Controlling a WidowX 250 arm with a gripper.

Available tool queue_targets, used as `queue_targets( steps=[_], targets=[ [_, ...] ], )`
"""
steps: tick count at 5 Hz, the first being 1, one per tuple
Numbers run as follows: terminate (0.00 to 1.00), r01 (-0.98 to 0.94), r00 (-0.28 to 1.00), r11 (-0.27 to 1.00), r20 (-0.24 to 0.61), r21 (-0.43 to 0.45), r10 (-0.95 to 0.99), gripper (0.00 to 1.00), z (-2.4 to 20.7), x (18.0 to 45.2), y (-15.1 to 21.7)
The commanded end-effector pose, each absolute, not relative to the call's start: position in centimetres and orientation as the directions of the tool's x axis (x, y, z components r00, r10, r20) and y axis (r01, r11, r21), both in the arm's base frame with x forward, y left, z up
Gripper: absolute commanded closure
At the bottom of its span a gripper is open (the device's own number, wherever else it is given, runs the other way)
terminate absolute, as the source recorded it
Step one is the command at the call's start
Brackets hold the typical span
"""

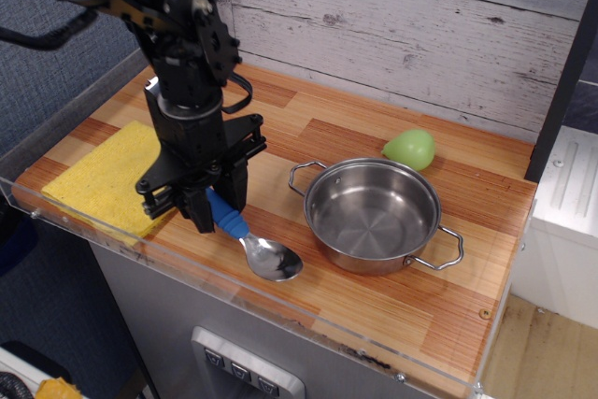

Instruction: Put the spoon on top of the napkin with the metal part close to the pot.

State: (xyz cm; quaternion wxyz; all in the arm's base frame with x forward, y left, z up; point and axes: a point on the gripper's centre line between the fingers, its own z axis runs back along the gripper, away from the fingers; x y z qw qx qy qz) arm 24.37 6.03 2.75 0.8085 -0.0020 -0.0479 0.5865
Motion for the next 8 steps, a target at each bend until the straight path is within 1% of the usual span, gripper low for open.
queue_targets(
  steps=[1, 2, 3, 4, 6, 7, 8],
  targets=[
    [0.00, -0.944, 0.313, 0.320, 0.087, -0.082, 0.946, 1.00, 2.1, 26.0, 6.4],
    [0.00, -0.945, 0.314, 0.320, 0.084, -0.074, 0.946, 1.00, 1.9, 26.0, 6.1],
    [0.00, -0.950, 0.303, 0.307, 0.062, -0.063, 0.951, 1.00, 1.7, 25.8, 5.7],
    [0.00, -0.960, 0.273, 0.276, 0.044, -0.051, 0.961, 0.00, 2.0, 25.5, 5.8],
    [0.00, -0.962, 0.263, 0.265, 0.045, -0.059, 0.964, 0.00, 2.6, 25.4, 6.5],
    [0.00, -0.957, 0.277, 0.279, 0.032, -0.085, 0.960, 0.00, 3.5, 25.6, 6.8],
    [0.00, -0.945, 0.300, 0.301, 0.025, -0.129, 0.954, 0.00, 5.9, 26.3, 7.1]
  ],
)
